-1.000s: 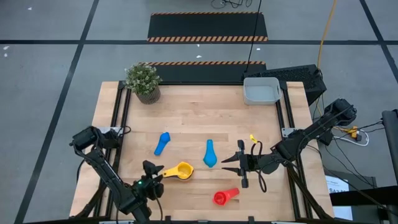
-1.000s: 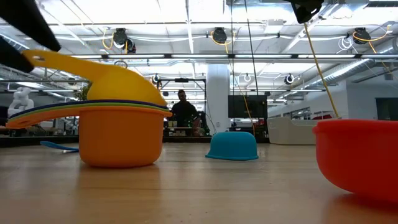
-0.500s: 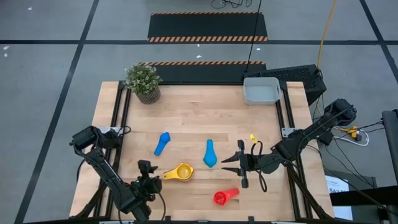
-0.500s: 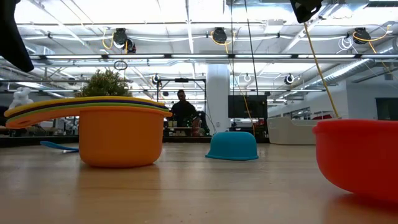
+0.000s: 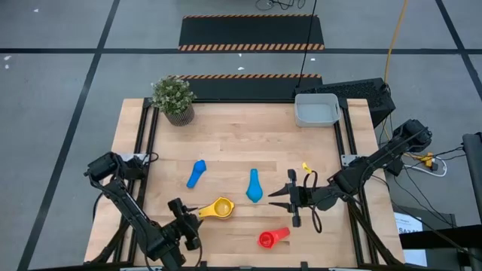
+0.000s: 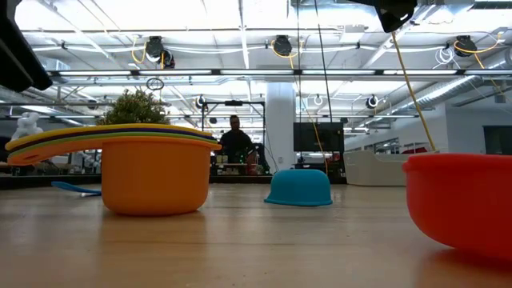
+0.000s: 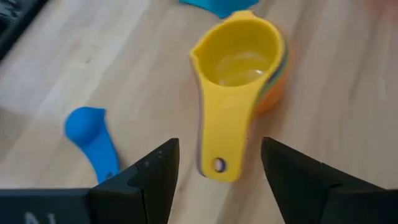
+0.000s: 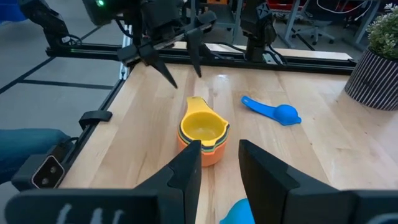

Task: Nest measuring cups in basket
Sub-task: Adjust the stacked measuring cup on the table

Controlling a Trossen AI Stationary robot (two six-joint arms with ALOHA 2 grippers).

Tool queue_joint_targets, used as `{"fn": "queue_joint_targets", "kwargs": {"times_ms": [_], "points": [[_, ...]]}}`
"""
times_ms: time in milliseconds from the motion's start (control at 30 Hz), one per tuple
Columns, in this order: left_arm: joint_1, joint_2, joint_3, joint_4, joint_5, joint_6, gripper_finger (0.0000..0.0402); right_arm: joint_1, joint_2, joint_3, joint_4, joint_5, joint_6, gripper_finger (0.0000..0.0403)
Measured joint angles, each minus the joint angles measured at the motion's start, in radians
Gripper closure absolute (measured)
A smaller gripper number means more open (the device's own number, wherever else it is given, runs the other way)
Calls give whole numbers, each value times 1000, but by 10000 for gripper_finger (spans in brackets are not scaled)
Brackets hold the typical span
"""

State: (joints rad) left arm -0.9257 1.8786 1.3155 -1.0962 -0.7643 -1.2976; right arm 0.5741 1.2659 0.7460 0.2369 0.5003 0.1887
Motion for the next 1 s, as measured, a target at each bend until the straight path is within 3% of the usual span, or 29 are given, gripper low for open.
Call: {"fn": "queue_joint_targets", "kwargs": {"times_ms": [133,300,400,567,767,1000], "points": [[19,0,0,-3,13,17,160,-6,0,-6,0,0,-1,303],[61,0,-34,30,80,45,111,-6,1,-27,-3,0,6,303],[95,0,-91,172,153,125,78,-7,1,-27,3,0,8,303],[123,0,-190,398,174,227,47,-11,1,-27,14,0,8,303],[135,0,-234,392,173,228,60,-11,1,-27,17,0,8,303],[135,0,-235,390,174,272,106,-11,1,-27,20,0,6,303]]}}
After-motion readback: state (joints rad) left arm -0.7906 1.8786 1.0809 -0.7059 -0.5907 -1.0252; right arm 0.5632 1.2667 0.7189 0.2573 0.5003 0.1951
